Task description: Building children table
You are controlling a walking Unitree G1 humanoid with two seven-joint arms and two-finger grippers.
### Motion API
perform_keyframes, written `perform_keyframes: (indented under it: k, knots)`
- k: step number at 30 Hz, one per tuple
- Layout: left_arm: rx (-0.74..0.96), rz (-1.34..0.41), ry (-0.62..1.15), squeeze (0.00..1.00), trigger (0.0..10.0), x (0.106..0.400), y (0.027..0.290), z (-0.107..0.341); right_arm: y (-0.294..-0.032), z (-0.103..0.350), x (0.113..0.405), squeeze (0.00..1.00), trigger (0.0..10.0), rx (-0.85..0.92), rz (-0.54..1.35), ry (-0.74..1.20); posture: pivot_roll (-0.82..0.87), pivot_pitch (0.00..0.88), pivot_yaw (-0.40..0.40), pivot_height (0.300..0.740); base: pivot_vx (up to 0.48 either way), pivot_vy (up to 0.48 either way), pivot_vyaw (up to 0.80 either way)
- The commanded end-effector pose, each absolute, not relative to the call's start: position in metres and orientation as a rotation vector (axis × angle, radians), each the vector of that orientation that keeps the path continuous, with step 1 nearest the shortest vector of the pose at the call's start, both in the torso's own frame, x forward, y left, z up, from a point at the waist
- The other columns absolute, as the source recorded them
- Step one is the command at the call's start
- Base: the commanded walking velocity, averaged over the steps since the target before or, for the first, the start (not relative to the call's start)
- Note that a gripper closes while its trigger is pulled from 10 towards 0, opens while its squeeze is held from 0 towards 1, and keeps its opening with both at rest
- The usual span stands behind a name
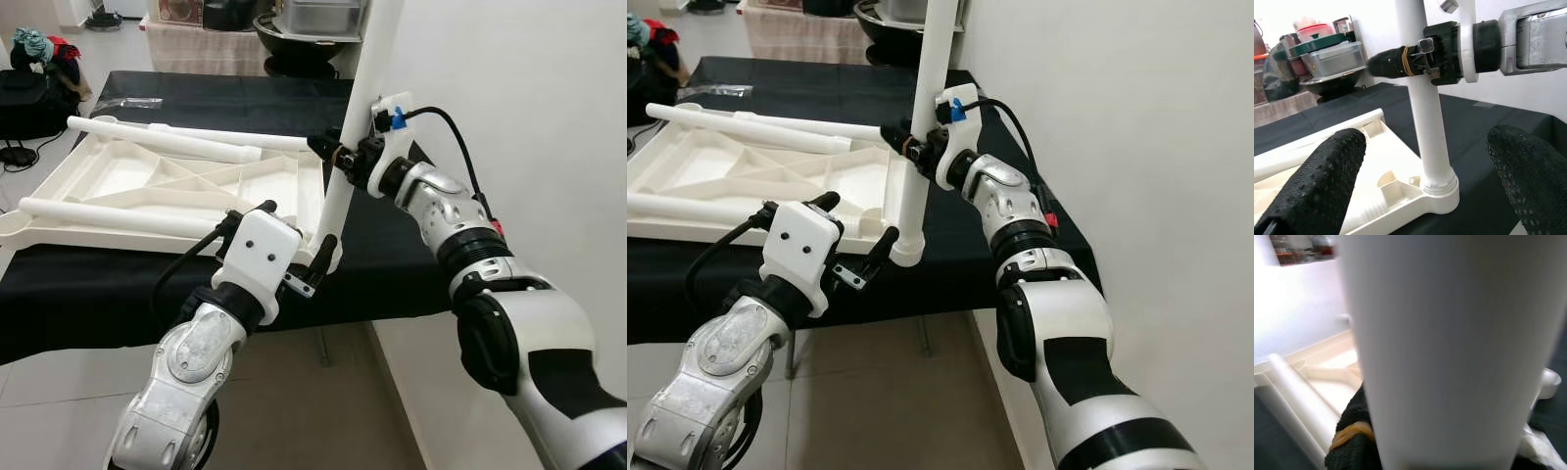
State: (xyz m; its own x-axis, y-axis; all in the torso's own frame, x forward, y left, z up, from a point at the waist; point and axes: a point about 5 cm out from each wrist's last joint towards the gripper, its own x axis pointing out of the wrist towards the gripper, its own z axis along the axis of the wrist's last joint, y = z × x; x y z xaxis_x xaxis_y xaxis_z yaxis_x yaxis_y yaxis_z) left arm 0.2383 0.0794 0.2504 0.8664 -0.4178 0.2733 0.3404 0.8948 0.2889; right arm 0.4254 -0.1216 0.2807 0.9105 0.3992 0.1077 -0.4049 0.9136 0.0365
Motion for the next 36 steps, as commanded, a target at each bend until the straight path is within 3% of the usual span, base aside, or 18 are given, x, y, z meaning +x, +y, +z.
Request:
perform_keyframes:
  k: [1,3,11,12,14,15,18,19,26,28,29,30,33,36]
  knots:
    - [0.241,-0.396,-0.330,0.00,10.0,0.237,0.079,0.249,-0.164,0.254,0.428,0.00,0.0,0.023,0.022,0.017,0.08,0.106,-0.127,0.740,0.000,0.000,0.00]
    - [0.240,-0.399,-0.334,0.00,10.0,0.237,0.078,0.249,-0.182,0.241,0.424,0.00,0.0,0.044,-0.297,0.048,0.09,0.103,-0.127,0.740,0.000,0.000,0.00]
    - [0.238,-0.400,-0.338,0.00,10.0,0.237,0.078,0.249,-0.151,0.250,0.425,0.00,0.0,0.095,-0.283,-0.004,0.09,0.094,-0.131,0.740,0.000,0.000,0.00]
    - [0.238,-0.400,-0.337,0.00,10.0,0.237,0.078,0.249,-0.147,0.251,0.426,0.00,1.0,0.086,-0.258,-0.001,0.09,0.094,-0.133,0.740,0.000,0.000,0.00]
    - [0.238,-0.400,-0.337,0.00,10.0,0.237,0.078,0.249,-0.147,0.251,0.426,0.00,1.0,0.086,-0.258,-0.001,0.09,0.094,-0.133,0.740,0.000,0.000,0.00]
    - [0.238,-0.400,-0.335,0.00,10.0,0.237,0.078,0.248,-0.137,0.252,0.427,0.00,10.0,0.098,-0.190,-0.003,0.09,0.091,-0.133,0.740,0.000,0.000,0.00]
    - [0.237,-0.400,-0.335,0.00,10.0,0.237,0.078,0.248,-0.133,0.254,0.427,0.00,10.0,0.094,-0.170,-0.006,0.09,0.091,-0.133,0.740,0.000,0.000,0.00]
    - [0.237,-0.400,-0.333,0.00,10.0,0.237,0.078,0.248,-0.124,0.257,0.427,1.00,10.0,0.114,-0.100,-0.025,0.08,0.089,-0.132,0.740,0.000,0.000,0.00]
    - [0.238,-0.400,-0.335,0.00,10.0,0.237,0.078,0.248,-0.109,0.274,0.428,1.00,10.0,0.176,0.071,-0.069,0.08,0.089,-0.135,0.740,0.000,0.000,0.00]
    - [0.236,-0.400,-0.335,0.00,10.0,0.237,0.078,0.248,-0.100,0.277,0.427,1.00,10.0,0.143,0.284,-0.046,0.08,0.093,-0.137,0.740,0.000,0.000,0.00]
    - [0.236,-0.400,-0.335,0.00,10.0,0.237,0.078,0.248,-0.100,0.277,0.427,1.00,10.0,0.143,0.284,-0.046,0.08,0.093,-0.137,0.740,0.000,0.000,0.00]
    - [0.234,-0.404,-0.335,0.00,10.0,0.237,0.078,0.248,-0.097,0.278,0.425,0.00,10.0,0.102,0.416,-0.034,0.08,0.094,-0.137,0.740,0.000,0.000,0.00]
    - [0.232,-0.407,-0.333,0.00,10.0,0.236,0.077,0.248,-0.095,0.275,0.420,0.00,10.0,0.019,0.638,-0.004,0.08,0.094,-0.138,0.740,0.000,0.000,0.00]
    - [0.234,-0.406,-0.331,0.00,10.0,0.237,0.077,0.247,-0.097,0.274,0.418,0.00,10.0,0.001,0.719,-0.003,0.08,0.096,-0.138,0.740,0.000,0.000,0.00]
